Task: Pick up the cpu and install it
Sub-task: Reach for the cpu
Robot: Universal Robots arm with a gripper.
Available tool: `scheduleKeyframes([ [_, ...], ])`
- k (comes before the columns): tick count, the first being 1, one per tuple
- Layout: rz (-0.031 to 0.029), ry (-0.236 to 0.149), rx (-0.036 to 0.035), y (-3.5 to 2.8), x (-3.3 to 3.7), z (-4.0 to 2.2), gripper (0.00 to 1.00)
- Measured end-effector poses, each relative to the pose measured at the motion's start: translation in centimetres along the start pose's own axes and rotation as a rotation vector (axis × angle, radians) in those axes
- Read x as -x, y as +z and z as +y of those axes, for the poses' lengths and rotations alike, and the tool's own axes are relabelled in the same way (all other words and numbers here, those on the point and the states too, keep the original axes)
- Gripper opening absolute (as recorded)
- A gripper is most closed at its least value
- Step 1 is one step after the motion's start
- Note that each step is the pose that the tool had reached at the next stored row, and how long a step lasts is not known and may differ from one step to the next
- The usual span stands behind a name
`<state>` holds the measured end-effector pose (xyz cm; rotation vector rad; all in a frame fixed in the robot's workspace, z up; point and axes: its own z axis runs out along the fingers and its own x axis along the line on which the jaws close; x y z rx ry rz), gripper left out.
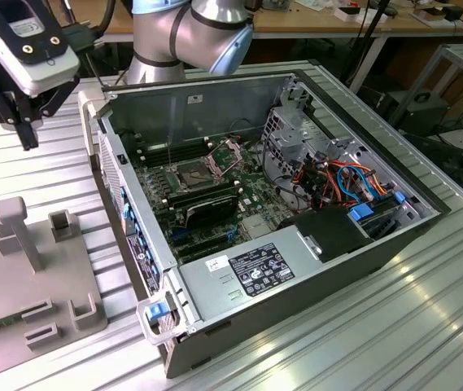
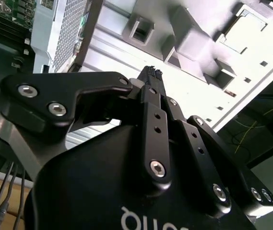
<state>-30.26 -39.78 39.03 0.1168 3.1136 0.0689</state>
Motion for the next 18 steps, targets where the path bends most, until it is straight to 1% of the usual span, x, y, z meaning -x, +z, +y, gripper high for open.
scheduleKeyframes([
  [4, 0.0000, 0.000, 0.0000, -0.01, -1.20, -0.08, 0.11],
  [11, 0.0000, 0.000, 0.0000, -0.03, -3.01, -0.19, 0.11],
  [13, 0.0000, 0.000, 0.0000, -0.05, -3.79, -0.25, 0.11],
  [14, 0.0000, 0.000, 0.0000, -0.06, -4.29, -0.29, 0.11],
  [16, -0.0001, 0.000, 0.0000, -0.07, -4.99, -0.32, 0.11],
  [17, -0.0001, 0.000, 0.0000, -0.08, -5.70, -0.36, 0.11],
  [18, 0.0000, 0.000, -0.0001, -0.09, -6.08, -0.38, 0.11],
])
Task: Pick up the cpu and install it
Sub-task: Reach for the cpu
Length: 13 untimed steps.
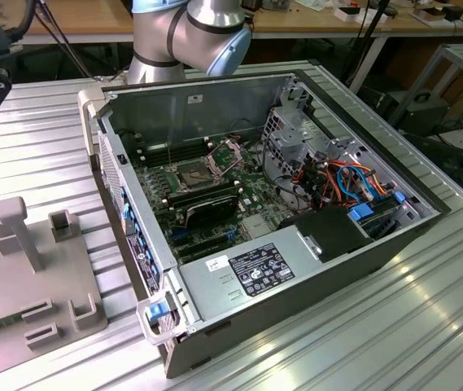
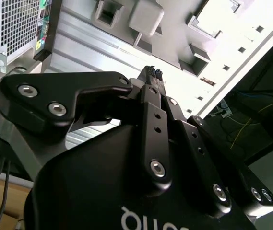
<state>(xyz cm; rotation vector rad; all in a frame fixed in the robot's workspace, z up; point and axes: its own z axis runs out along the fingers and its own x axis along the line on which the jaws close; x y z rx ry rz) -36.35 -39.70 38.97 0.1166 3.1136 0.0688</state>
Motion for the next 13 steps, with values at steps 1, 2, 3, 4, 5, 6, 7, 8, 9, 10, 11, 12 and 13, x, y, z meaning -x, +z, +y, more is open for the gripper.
scheduleKeyframes([
  [1, -0.0001, 0.000, 0.0001, 0.00, -0.33, -0.02, 0.11],
  [2, 0.0000, 0.000, 0.0000, -0.01, -0.67, -0.04, 0.11],
  [3, 0.0000, 0.000, 0.0000, -0.02, -1.02, -0.06, 0.11],
  [4, 0.0000, 0.000, 0.0001, -0.02, -1.67, -0.09, 0.11],
  [5, -0.0001, 0.000, 0.0000, -0.02, -2.18, -0.11, 0.11],
  [6, -0.0001, 0.000, 0.0001, -0.01, -2.76, -0.14, 0.11],
  [7, -0.0001, 0.000, 0.0000, -0.01, -3.06, -0.16, 0.11],
  [8, -0.0001, 0.000, 0.0000, -0.01, -3.37, -0.18, 0.11],
  [9, -0.0001, 0.000, 0.0000, 0.00, -3.75, -0.20, 0.11],
  [10, -0.0001, 0.000, 0.0001, 0.01, -4.04, -0.21, 0.11],
  [11, 0.0000, 0.000, 0.0000, 0.02, -4.41, -0.23, 0.11],
  [12, -0.0001, 0.000, 0.0000, 0.02, -4.60, -0.23, 0.11],
  [13, -0.0001, 0.000, 0.0001, 0.03, -4.78, -0.24, 0.11],
])
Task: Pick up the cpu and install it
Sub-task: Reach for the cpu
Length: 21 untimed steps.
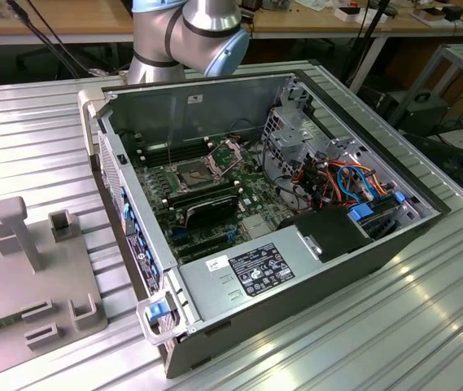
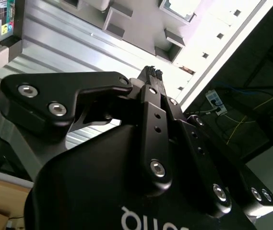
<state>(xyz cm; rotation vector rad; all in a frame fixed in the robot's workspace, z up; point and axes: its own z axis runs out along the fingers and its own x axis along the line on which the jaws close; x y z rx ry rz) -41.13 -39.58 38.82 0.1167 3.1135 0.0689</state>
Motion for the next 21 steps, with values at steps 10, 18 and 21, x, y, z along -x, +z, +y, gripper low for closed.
scheduleKeyframes([
  [10, 0.0000, 0.000, 0.0000, 0.01, -0.82, -0.53, 0.11],
  [18, 0.0010, -0.020, 0.0004, 0.40, -1.66, -1.39, 0.11],
  [21, 0.0012, -0.024, 0.0005, 0.50, -2.14, -2.03, 0.11],
])
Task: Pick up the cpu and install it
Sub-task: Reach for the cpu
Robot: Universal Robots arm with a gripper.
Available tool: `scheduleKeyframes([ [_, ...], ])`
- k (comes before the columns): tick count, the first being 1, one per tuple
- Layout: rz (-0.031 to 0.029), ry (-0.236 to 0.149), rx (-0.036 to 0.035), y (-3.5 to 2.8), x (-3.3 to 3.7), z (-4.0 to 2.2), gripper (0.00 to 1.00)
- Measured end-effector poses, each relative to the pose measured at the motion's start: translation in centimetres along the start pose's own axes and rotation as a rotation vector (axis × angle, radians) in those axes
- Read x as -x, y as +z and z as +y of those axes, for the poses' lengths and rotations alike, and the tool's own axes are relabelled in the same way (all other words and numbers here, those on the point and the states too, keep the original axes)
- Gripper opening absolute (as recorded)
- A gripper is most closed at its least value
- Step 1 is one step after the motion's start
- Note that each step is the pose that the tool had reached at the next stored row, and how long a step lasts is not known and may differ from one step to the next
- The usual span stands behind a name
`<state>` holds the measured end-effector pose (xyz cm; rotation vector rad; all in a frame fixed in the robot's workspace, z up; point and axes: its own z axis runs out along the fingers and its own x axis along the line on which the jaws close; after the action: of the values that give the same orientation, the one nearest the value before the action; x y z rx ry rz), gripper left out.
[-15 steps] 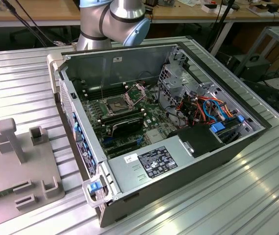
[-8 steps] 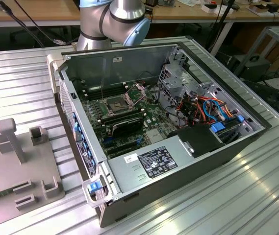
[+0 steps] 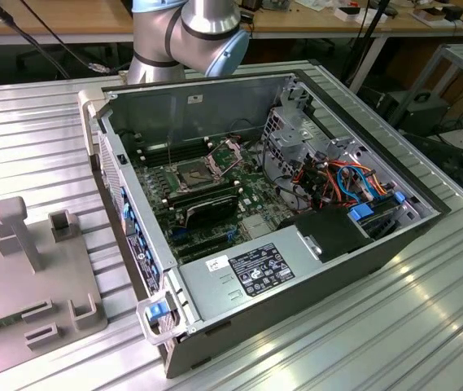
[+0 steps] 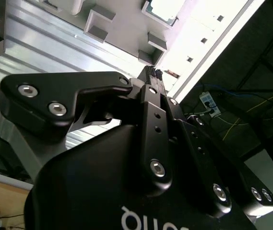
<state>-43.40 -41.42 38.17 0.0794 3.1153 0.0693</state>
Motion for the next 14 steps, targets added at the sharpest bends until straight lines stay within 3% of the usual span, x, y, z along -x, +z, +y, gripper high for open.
scheduleKeyframes([
  [8, 0.0060, -0.003, -0.0004, 0.49, -0.38, -1.41, 0.11],
  [14, 0.0183, -0.004, -0.0009, 1.27, -0.41, -1.98, 0.11],
])
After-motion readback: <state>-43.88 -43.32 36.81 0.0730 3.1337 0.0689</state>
